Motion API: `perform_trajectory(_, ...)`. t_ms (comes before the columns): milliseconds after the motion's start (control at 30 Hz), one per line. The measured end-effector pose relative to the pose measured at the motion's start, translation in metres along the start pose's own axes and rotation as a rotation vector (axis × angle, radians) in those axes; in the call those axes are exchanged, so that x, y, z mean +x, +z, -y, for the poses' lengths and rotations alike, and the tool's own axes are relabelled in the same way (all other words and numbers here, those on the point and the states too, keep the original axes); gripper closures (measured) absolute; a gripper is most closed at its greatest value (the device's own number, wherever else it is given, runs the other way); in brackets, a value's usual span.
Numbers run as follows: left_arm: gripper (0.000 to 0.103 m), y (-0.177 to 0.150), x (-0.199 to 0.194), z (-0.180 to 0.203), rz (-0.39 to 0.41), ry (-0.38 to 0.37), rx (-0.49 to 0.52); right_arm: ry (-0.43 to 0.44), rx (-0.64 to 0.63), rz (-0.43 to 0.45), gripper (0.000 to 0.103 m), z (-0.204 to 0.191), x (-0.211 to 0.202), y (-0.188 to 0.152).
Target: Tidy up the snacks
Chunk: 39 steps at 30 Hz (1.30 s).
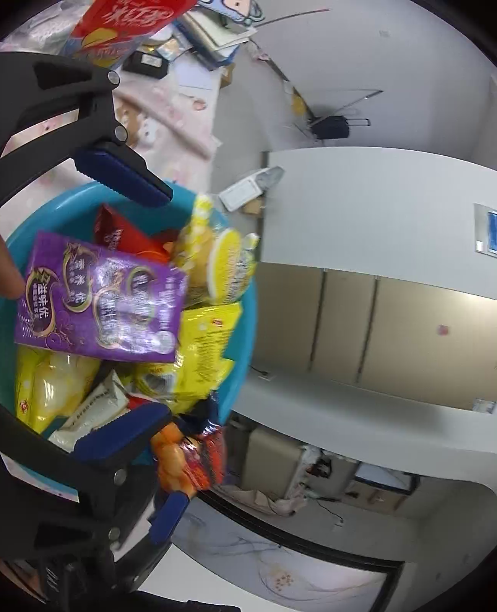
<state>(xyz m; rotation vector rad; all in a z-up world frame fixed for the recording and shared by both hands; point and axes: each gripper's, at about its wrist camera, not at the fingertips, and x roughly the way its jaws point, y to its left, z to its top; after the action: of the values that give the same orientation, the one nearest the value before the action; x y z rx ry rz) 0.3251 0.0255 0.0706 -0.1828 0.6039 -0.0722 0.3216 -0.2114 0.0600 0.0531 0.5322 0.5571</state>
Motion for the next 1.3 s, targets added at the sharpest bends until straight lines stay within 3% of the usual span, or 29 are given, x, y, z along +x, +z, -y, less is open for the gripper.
perform_trajectory(100,0.000,0.007,-0.017,0.005,0.038,-0.016,0.028,-0.023,-0.032,0.056,0.000,-0.005,-0.018,0.008)
perform_trajectory(233,0.000,0.015,-0.048,0.022,0.114,0.003,0.073,-0.027,-0.068,0.139,0.000,-0.016,-0.046,0.018)
perform_trajectory(533,0.000,0.024,-0.127,0.044,0.279,-0.034,0.126,-0.049,-0.142,0.325,0.000,-0.048,-0.114,0.037)
perform_trajectory(833,0.000,0.023,-0.200,0.070,0.410,-0.066,0.170,-0.092,-0.197,0.447,0.000,-0.079,-0.176,0.040)
perform_trajectory(1033,0.000,0.006,-0.233,0.079,0.450,-0.025,0.192,-0.118,-0.220,0.464,0.000,-0.088,-0.202,0.023)
perform_trajectory(1300,0.000,-0.037,-0.253,0.087,0.427,0.028,0.241,-0.108,-0.242,0.461,0.000,-0.097,-0.221,-0.012)
